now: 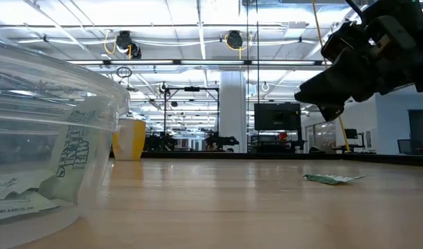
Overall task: Pick and place items into bin
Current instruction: Put the truvia packet into the right transparent bin
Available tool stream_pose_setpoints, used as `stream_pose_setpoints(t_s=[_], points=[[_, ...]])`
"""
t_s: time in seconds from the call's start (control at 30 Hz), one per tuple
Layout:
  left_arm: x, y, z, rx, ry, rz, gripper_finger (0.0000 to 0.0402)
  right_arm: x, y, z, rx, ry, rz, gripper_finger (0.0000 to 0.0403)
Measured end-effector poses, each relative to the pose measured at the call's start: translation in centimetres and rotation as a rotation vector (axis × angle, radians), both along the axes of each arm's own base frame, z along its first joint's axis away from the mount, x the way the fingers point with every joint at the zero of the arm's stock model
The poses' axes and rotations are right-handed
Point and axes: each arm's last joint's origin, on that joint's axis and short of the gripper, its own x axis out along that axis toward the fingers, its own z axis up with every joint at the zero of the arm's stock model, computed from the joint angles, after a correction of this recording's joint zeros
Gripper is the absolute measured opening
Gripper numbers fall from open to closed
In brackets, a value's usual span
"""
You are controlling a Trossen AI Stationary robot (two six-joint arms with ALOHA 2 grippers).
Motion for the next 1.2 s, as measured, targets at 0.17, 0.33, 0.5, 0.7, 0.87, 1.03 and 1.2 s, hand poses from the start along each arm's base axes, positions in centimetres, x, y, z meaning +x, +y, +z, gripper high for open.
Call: stream_pose_setpoints(t_s=[0.17, 0.33, 0.5, 0.7, 0.87, 1.03, 1.2], points=[[0.5, 0.5, 0.7, -0.016, -0.01, 0.019, 0.0106, 0.0, 0.0, 0.0, -0.031, -0.005, 0.009, 0.01], [1.1, 1.7, 2.2, -0.049, -0.042, 0.045, 0.0106, -0.2, 0.2, -0.6, -0.103, 0.047, 0.117, 0.01], [2.2, 3.6, 4.7, 0.013, -0.302, 0.005, 0.0106, -0.4, 0.3, -1.1, -0.11, 0.1, 0.157, 0.01], [3.4, 6.6, 7.9, 0.148, -0.581, -0.013, 0.0106, -0.3, 1.7, -1.5, -0.092, 0.108, 0.246, 0.01], [4.2, 9.2, 9.7, 0.29, -0.652, -0.072, 0.0106, 1.4, 3.7, -1.3, -0.175, 0.05, 0.337, 0.0102], [5.0, 11.2, 10.5, 0.357, -0.632, -0.08, 0.0106, 3.6, 5.0, -1.7, -0.202, 0.102, 0.372, 0.0129], [5.6, 12.1, 10.5, 0.372, -0.582, -0.103, 0.0106, 4.2, 5.4, -3.3, -0.243, 0.195, 0.339, 0.0177]])
